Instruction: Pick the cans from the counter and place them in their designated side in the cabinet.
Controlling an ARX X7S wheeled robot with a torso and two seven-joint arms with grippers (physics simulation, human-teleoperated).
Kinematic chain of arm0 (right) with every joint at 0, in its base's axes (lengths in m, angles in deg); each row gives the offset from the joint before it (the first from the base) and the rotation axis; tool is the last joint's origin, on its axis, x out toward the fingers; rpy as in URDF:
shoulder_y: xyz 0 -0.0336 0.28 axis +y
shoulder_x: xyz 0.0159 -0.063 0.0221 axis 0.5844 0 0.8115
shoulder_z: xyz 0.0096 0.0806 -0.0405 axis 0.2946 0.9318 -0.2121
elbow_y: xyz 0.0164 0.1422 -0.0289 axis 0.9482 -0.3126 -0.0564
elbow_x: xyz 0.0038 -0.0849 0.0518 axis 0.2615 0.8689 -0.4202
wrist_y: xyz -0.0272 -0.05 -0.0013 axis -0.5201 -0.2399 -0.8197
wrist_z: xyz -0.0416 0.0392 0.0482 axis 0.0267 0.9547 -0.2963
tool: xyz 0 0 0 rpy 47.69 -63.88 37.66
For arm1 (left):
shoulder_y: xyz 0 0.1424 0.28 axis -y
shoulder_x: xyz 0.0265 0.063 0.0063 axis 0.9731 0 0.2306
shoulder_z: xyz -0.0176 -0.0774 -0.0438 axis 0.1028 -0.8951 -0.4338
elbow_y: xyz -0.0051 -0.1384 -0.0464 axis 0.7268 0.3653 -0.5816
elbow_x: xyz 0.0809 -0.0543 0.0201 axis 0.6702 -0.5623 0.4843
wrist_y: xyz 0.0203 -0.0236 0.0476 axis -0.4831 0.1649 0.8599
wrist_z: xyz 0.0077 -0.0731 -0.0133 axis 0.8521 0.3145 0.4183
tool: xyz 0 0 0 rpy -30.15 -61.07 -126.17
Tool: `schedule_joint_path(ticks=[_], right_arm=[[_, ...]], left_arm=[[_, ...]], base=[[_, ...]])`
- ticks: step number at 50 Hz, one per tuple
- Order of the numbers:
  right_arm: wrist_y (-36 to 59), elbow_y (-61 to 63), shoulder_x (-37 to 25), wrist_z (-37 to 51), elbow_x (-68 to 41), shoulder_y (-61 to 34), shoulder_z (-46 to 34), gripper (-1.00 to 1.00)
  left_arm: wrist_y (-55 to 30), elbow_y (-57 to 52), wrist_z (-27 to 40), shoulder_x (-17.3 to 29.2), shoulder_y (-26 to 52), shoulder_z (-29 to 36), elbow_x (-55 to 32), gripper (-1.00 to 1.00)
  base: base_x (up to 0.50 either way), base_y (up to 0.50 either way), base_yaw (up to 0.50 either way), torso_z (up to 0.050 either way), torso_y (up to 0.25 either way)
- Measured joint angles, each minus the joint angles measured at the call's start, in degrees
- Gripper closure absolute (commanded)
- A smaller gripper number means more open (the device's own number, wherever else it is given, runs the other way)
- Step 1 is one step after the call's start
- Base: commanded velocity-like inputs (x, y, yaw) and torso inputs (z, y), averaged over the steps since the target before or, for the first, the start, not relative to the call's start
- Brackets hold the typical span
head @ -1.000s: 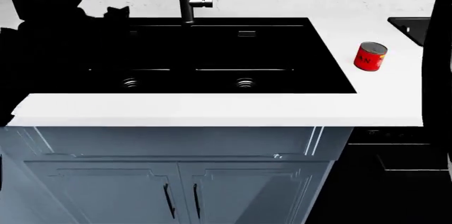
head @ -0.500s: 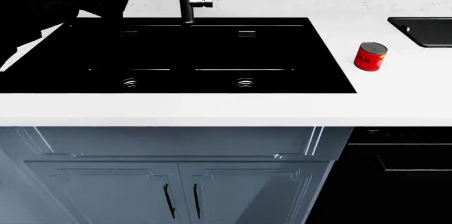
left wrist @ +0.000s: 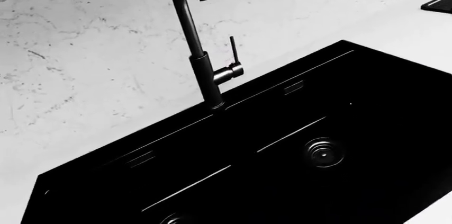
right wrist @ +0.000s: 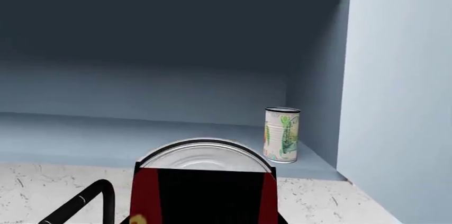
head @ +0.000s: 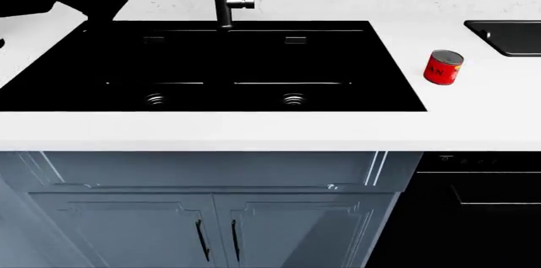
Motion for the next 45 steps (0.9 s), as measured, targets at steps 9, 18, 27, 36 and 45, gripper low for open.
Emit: schedule_joint_path(ticks=[9, 18, 27, 36, 45], right_arm=[[0.09, 0.0, 0.04, 0.09, 0.14, -0.19, 0.1, 1.0], [0.14, 0.0, 0.06, 0.12, 0.22, -0.19, 0.15, 1.0], [0.16, 0.0, 0.07, 0.14, 0.25, -0.19, 0.17, 1.0], [0.17, 0.0, 0.07, 0.14, 0.26, -0.17, 0.18, 1.0], [0.17, 0.0, 0.08, 0.14, 0.26, -0.18, 0.18, 1.0]], left_arm=[[1.99, 4.34, -1.89, 0.61, 2.13, 1.25, 1.65, -1.0], [3.4, 7.26, -2.64, 0.41, 3.47, 2.01, 2.82, -1.0], [3.71, 8.14, -2.78, 0.27, 3.89, 2.23, 3.2, -1.0], [3.43, 8.12, -2.71, 0.31, 4.16, 2.26, 3.3, -1.0], [3.46, 8.28, -2.75, 0.22, 4.4, 2.41, 3.5, -1.0]], base=[[0.14, 0.0, 0.0, 0.0, 0.0], [0.22, 0.0, 0.0, 0.0, 0.0], [0.23, 0.0, 0.0, 0.0, 0.002], [0.23, 0.0, 0.0, 0.0, 0.001], [0.23, 0.0, 0.0, 0.0, 0.001]])
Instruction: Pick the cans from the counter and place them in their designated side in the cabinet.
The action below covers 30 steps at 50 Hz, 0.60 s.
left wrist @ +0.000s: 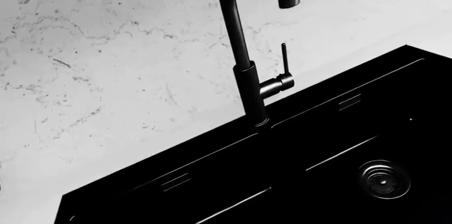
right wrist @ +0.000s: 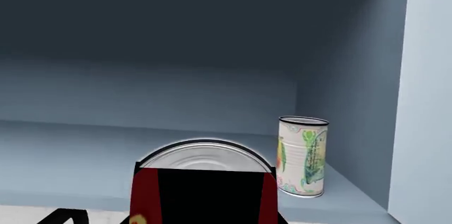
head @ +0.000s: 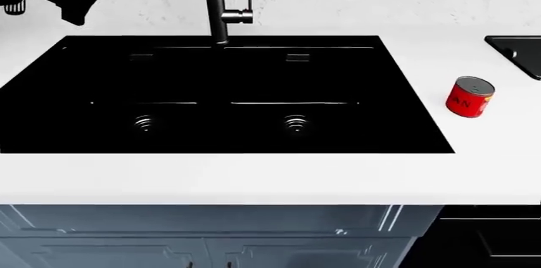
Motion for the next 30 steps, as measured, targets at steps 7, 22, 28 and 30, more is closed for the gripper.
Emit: schedule_joint_path(ticks=[7, 22, 28, 30], right_arm=[[0.0, 0.0, 0.0, 0.0, 0.0, 0.01, 0.0, 1.0], [0.0, 0.0, 0.0, 0.0, 0.0, 0.0, 0.0, 1.0], [0.0, 0.0, 0.0, 0.0, 0.0, 0.0, 0.0, 1.0], [0.0, 0.0, 0.0, 0.0, 0.0, 0.0, 0.0, 1.0]], left_arm=[[-0.04, 0.06, 0.0, 0.07, 0.13, 0.06, 0.12, -1.0], [-0.34, -0.51, 0.12, 0.34, 0.13, 0.19, 0.29, -1.0], [-0.43, -0.64, 0.14, 0.38, 0.17, 0.26, 0.39, -1.0], [-0.48, -0.71, 0.15, 0.41, 0.2, 0.27, 0.4, -1.0]], base=[[0.23, 0.0, 0.0, 0.0, 0.001], [0.23, 0.0, 0.0, 0.0, 0.001], [0.23, 0.0, 0.0, 0.0, 0.002], [0.23, 0.0, 0.0, 0.0, 0.0]])
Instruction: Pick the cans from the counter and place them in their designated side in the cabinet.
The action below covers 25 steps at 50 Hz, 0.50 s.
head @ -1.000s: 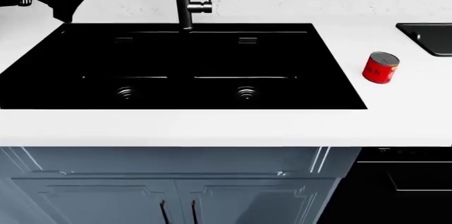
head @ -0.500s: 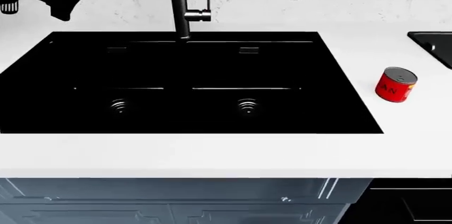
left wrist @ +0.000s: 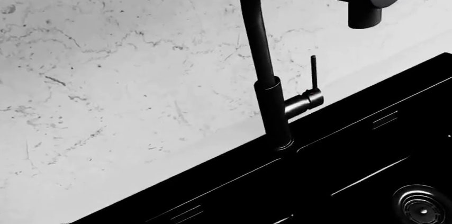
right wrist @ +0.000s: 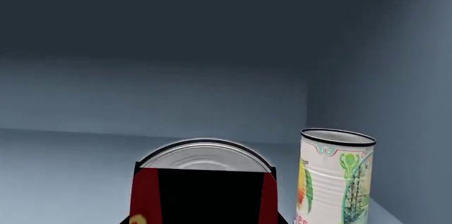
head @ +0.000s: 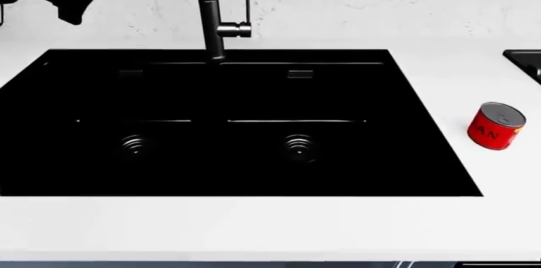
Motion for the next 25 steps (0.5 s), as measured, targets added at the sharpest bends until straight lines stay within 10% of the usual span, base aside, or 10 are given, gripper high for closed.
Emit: schedule_joint_path(ticks=[25], right_arm=[[0.0, 0.0, 0.0, 0.0, 0.0, 0.0, 0.0, 1.0]], left_arm=[[-2.05, -2.87, 0.64, 1.57, -0.36, -0.58, -0.52, -1.0]], base=[[0.23, 0.0, 0.0, 0.0, 0.001]])
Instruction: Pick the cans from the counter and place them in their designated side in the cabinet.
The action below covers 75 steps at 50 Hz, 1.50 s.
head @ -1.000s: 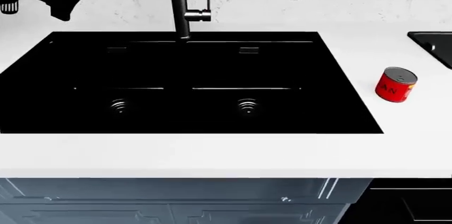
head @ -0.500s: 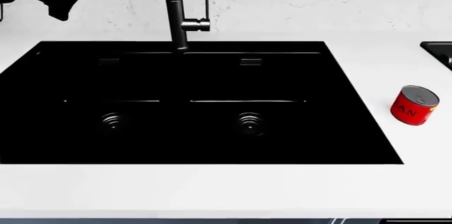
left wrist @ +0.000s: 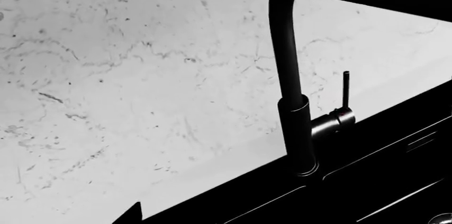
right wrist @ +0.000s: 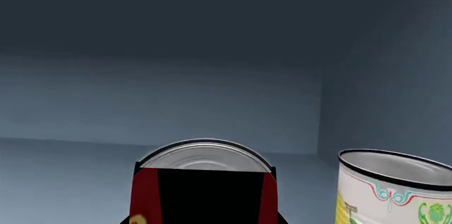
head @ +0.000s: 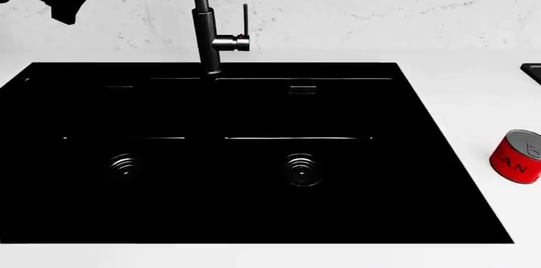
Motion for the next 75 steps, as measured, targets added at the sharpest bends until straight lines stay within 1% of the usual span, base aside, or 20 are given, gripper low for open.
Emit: schedule_joint_path(ticks=[33, 52, 53, 75], right_arm=[[0.0, 0.0, 0.0, 0.0, 0.01, 0.0, -0.02, 1.0], [0.0, 0.0, 0.0, 0.0, 0.01, -0.01, -0.03, 1.0], [0.0, 0.0, 0.0, 0.0, 0.01, -0.01, -0.03, -1.0], [-0.2, 0.01, 0.03, -0.53, 0.5, -0.51, -0.13, -1.0]], left_arm=[[0.34, 0.93, 0.48, -0.21, -0.06, -0.12, 0.4, -1.0], [2.68, 4.95, 0.33, -1.83, 0.05, 0.46, 1.42, -1.0], [2.79, 5.13, 0.31, -1.91, 0.04, 0.49, 1.46, -1.0], [3.83, 6.83, 0.18, -2.7, 0.15, 0.7, 1.92, -1.0]], base=[[0.02, 0.0, 0.0, 0.0, 0.001], [0.0, 0.0, 0.0, 0.0, 0.001], [0.0, 0.0, 0.0, 0.0, 0.0], [0.0, 0.0, 0.0, 0.0, 0.0]])
